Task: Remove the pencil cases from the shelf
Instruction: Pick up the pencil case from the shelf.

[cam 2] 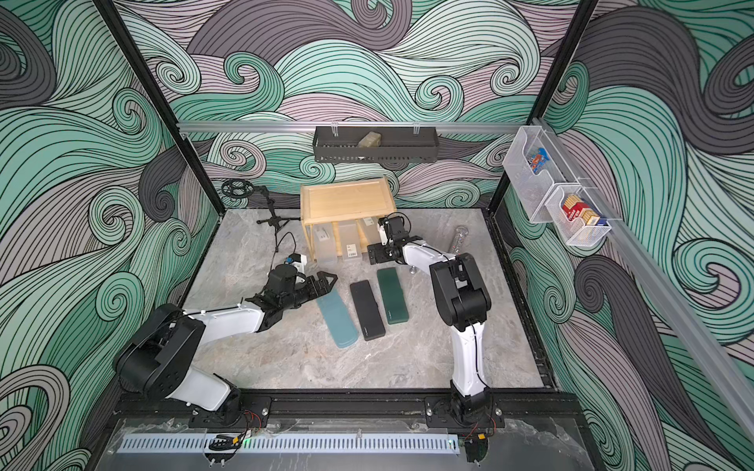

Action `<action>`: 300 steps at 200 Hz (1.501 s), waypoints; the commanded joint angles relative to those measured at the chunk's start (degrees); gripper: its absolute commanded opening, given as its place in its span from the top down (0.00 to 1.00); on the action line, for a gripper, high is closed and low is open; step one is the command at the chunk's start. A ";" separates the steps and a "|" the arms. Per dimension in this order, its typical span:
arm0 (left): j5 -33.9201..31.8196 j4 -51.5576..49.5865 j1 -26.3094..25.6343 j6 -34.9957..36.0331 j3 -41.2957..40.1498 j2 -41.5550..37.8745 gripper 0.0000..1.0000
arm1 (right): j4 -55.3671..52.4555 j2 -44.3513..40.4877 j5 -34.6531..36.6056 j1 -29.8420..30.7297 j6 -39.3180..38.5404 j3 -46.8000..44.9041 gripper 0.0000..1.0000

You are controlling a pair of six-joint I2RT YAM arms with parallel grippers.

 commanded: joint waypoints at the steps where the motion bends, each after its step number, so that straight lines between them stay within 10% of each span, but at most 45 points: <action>1: -0.81 -1.17 -0.30 1.51 1.13 -1.26 0.01 | 0.61 1.05 -0.72 -0.41 0.11 1.00 0.03; 75: -1.24 -2.11 -0.25 2.03 1.12 -1.94 0.02 | 0.61 1.60 -0.82 -0.41 0.46 1.35 0.16; 300: -2.53 -4.73 -0.21 3.22 1.44 -4.87 0.01 | 0.45 3.25 0.28 0.39 2.21 2.35 0.13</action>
